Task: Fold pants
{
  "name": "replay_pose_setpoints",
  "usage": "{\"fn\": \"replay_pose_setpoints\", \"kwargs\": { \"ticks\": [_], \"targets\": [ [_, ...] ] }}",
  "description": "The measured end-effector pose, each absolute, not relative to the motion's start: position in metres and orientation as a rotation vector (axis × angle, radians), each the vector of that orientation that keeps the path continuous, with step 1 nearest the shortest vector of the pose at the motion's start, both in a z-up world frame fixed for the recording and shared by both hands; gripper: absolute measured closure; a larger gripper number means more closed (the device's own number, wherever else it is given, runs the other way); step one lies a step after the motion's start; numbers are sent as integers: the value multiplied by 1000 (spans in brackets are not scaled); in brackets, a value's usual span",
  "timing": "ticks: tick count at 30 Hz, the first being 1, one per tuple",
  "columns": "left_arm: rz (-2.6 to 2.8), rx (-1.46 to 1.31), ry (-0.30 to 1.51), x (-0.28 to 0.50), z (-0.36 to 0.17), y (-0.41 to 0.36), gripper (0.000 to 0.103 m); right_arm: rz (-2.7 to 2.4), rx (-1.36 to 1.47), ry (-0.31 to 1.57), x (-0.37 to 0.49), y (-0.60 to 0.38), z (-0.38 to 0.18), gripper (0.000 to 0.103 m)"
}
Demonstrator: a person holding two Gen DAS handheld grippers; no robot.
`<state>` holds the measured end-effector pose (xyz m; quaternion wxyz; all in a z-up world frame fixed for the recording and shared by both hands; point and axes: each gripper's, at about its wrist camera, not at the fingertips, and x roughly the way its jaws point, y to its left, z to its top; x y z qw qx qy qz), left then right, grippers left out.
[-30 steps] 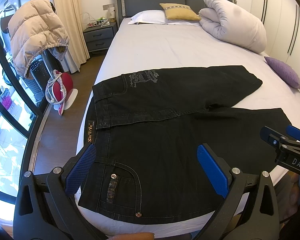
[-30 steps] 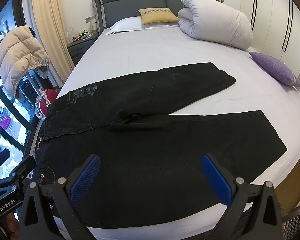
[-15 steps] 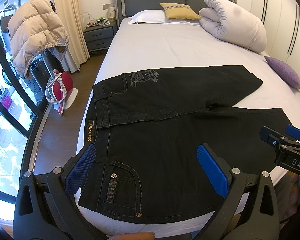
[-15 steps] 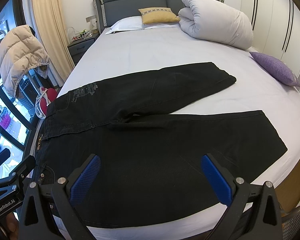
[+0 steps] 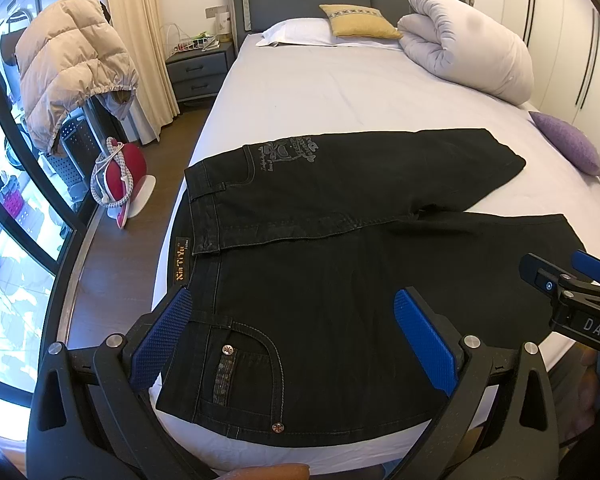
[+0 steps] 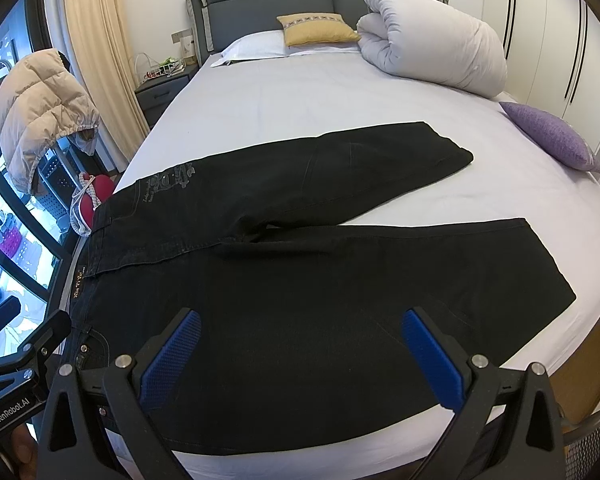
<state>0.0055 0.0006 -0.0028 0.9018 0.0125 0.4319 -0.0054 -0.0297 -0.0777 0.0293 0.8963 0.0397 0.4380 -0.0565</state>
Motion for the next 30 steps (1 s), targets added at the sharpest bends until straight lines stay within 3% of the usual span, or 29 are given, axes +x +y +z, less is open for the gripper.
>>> {"fn": "replay_pose_setpoints", "kwargs": {
  "ticks": [30],
  "targets": [
    [-22, 43, 859, -7, -6, -1, 0, -113, 86, 920, -34, -70, 15, 0]
  ]
}}
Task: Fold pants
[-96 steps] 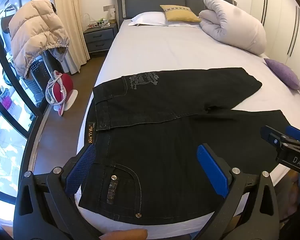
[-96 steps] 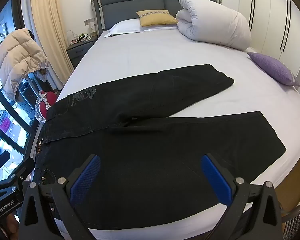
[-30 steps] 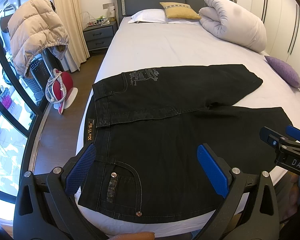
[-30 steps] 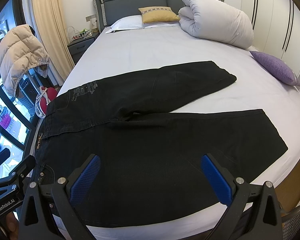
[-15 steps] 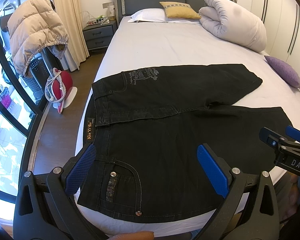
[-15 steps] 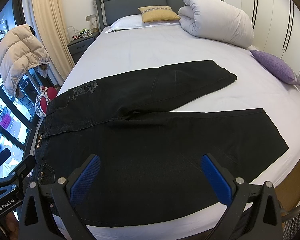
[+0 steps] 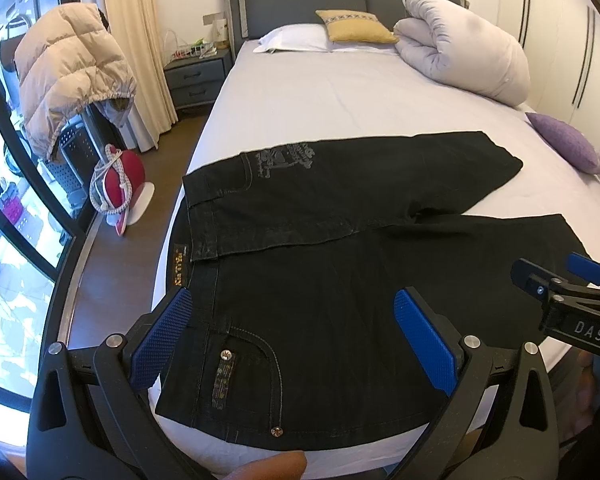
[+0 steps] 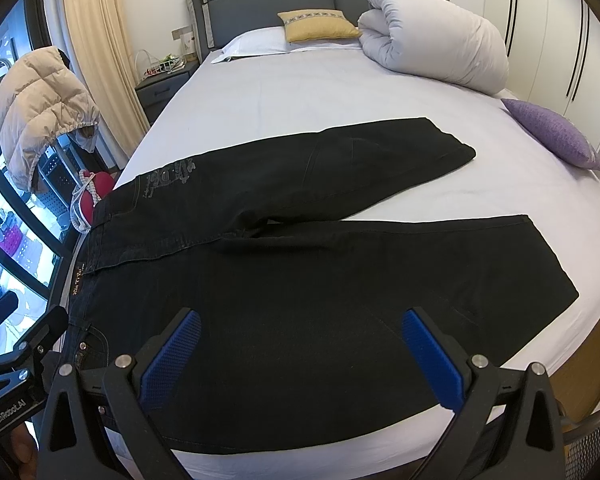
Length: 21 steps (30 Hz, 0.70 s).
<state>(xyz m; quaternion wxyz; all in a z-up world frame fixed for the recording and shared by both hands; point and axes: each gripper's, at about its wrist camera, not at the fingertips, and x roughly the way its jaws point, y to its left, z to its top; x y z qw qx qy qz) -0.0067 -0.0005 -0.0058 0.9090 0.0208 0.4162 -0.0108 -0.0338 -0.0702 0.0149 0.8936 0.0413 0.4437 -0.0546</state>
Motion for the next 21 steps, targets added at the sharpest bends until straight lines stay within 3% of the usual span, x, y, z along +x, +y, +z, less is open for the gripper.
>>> {"fn": "replay_pose_setpoints", "kwargs": {
  "ticks": [6, 12, 17, 21],
  "targets": [
    [-50, 72, 825, -6, -4, -4, 0, -90, 104, 924, -30, -74, 15, 0],
    [-87, -77, 891, 21, -12, 24, 0, -32, 140, 861, -21, -85, 26, 0],
    [-54, -252, 784, 33, -14, 55, 0, 33, 168, 830, 0, -95, 34, 0],
    [32, -173, 868, 58, -21, 60, 0, 42, 125, 843, 21, -95, 31, 0]
  ]
}}
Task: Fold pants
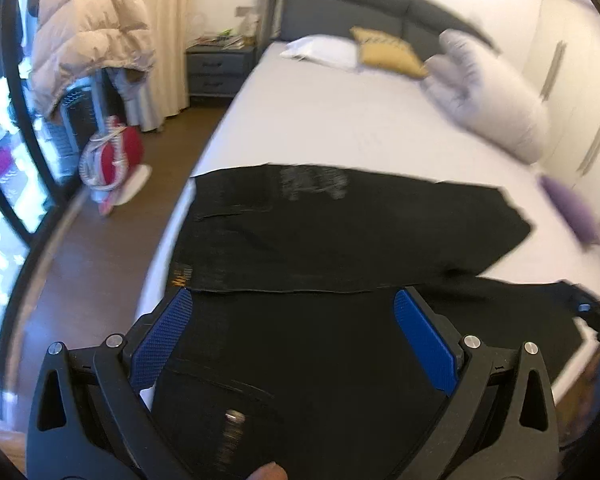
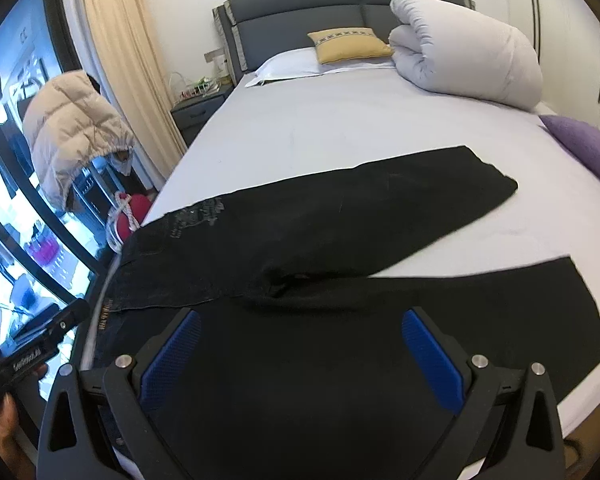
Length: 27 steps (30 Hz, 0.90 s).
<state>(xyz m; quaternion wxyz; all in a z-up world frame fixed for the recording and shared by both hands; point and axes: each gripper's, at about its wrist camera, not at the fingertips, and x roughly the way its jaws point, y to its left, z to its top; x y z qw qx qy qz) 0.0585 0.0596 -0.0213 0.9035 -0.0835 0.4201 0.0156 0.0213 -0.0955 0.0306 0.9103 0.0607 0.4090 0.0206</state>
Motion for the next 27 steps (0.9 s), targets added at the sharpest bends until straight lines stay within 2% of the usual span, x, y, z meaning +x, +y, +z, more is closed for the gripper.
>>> {"fn": "replay_pose_setpoints", "kwargs": {
  "ticks": [3, 11, 13, 16, 20, 27],
  "targets": [
    [62, -193, 946, 90, -31, 77, 0, 37, 92, 846, 37, -96, 27, 0],
    [1, 71, 843, 197, -24, 99, 1, 67, -38, 904, 87, -96, 11, 2],
    [-106, 85, 880, 230, -27, 105, 18, 85, -47, 911, 94, -99, 9, 8],
    [-238, 137, 999, 283, -47, 110, 31, 135, -63, 950, 108, -102, 3, 24],
    [-368, 230, 1137, 337, -79, 114, 36, 214, -84, 979, 122, -104, -5, 36],
    [-476, 278, 1309, 380, -121, 124, 36, 297, -108, 1002, 133, -103, -17, 36]
  ]
}}
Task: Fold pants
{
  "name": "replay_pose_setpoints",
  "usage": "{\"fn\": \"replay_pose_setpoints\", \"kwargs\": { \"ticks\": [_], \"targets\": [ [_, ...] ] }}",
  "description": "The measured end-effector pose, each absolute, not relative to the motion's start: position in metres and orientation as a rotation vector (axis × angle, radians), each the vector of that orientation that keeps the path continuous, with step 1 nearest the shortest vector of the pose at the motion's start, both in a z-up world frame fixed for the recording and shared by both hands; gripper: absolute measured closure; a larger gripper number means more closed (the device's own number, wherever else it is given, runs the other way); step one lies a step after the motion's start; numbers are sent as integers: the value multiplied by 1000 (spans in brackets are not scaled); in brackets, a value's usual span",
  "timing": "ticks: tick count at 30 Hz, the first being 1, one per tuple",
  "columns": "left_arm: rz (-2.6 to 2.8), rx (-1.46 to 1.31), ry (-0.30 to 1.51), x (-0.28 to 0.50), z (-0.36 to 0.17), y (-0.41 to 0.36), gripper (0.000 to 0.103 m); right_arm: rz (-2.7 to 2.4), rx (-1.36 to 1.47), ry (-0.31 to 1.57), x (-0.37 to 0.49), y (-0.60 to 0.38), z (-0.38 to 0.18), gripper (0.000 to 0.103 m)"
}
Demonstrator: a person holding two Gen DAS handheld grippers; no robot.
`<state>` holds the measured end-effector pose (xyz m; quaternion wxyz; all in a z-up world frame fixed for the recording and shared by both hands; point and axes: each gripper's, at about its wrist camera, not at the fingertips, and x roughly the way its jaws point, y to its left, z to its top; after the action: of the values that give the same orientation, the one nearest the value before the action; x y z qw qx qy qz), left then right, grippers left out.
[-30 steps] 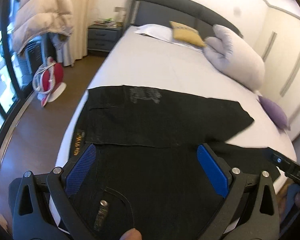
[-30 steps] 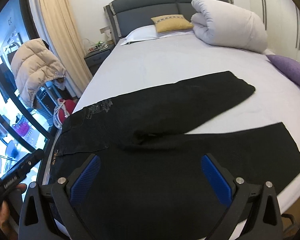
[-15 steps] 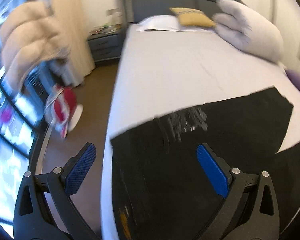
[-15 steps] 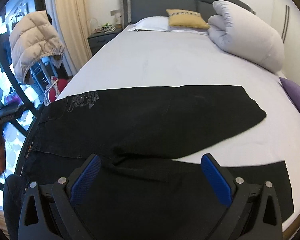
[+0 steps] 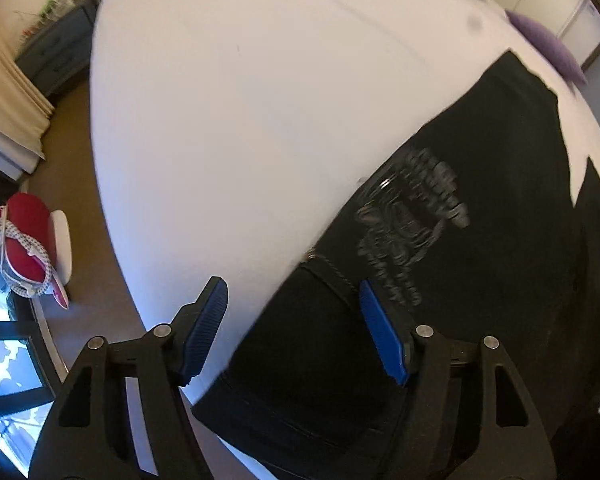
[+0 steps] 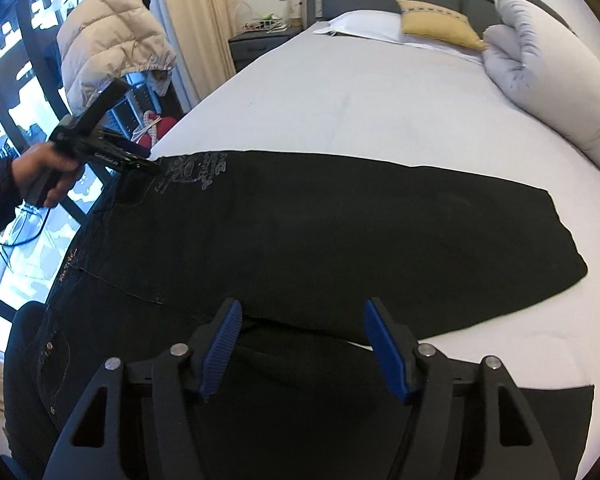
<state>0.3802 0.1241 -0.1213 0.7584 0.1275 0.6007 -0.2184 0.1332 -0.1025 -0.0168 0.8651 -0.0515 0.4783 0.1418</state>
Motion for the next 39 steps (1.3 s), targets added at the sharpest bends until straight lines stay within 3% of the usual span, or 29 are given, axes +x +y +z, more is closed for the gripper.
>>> {"fn": "replay_pose_setpoints", "kwargs": {
  "ticks": [6, 7, 10, 12, 15, 19, 25, 31, 34, 39],
  "targets": [
    [-540, 232, 1376, 403, -133, 132, 39, 344, -109, 1020, 144, -96, -24, 38],
    [-548, 229, 1386, 404, -133, 132, 52, 350, -115, 1020, 145, -94, -25, 39],
    [-568, 256, 1397, 403, -132, 127, 78, 374, -131, 1018, 153, -86, -25, 39],
    [-559, 289, 1380, 398, -129, 122, 90, 399, -136, 1009, 160, -81, -22, 41],
    [-536, 302, 1311, 388, -116, 123, 99, 443, -174, 995, 174, -68, -18, 44],
    [-507, 255, 1182, 364, -86, 131, 99, 515, -293, 962, 198, -41, -8, 49],
    [-488, 305, 1046, 319, -52, 132, 99, 656, -435, 942, 245, -1, -1, 49],
    [-488, 303, 1008, 272, -54, 124, 99, 737, -595, 945, 272, 36, -7, 49],
    [-486, 288, 1003, 267, -49, 114, 99, 766, -654, 967, 284, 51, -15, 57],
    [-486, 291, 998, 259, -49, 105, 99, 764, -699, 1023, 309, 60, -31, 58]
  ]
}}
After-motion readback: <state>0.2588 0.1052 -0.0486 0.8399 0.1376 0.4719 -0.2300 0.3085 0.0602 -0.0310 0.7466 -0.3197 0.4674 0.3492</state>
